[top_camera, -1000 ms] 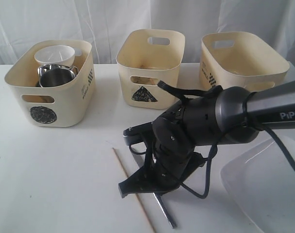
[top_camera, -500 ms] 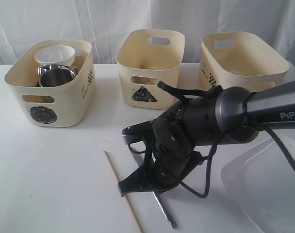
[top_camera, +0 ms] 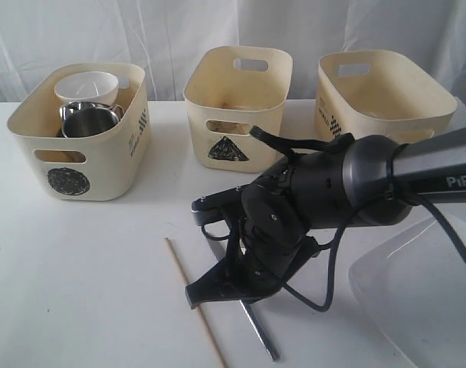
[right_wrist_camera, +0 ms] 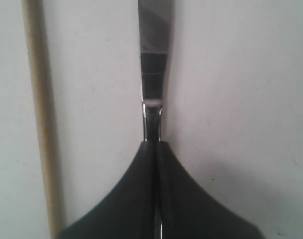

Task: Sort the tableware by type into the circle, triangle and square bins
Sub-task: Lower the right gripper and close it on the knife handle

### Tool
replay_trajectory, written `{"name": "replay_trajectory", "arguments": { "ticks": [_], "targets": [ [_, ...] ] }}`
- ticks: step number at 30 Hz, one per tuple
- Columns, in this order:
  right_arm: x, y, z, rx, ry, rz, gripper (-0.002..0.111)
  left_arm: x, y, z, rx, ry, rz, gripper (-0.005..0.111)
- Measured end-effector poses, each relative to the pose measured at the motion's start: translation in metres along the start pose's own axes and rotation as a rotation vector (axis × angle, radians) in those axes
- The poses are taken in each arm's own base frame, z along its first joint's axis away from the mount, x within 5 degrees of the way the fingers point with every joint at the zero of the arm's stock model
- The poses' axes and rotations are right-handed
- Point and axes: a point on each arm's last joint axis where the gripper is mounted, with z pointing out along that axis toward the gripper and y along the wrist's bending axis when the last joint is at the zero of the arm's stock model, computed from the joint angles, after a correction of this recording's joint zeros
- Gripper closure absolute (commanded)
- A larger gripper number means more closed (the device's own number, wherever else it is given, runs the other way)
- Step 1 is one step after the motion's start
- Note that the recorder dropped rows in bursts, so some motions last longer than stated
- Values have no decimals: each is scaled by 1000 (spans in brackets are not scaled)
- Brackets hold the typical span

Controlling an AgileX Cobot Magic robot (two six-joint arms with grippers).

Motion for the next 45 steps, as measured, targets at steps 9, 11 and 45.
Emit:
{"name": "replay_trajectory", "arguments": {
  "ticks": [9, 11, 45],
  "targets": [
    [-1, 0, -1, -3, -8, -10, 105, 0, 0, 0, 0, 0, 0, 60],
    [-1, 0, -1, -6, -15, -10, 100, 0, 0, 0, 0, 0, 0, 60],
    [0, -1, 12, 31, 15, -54, 81, 0, 0, 0, 0, 0, 0, 60]
  ]
}}
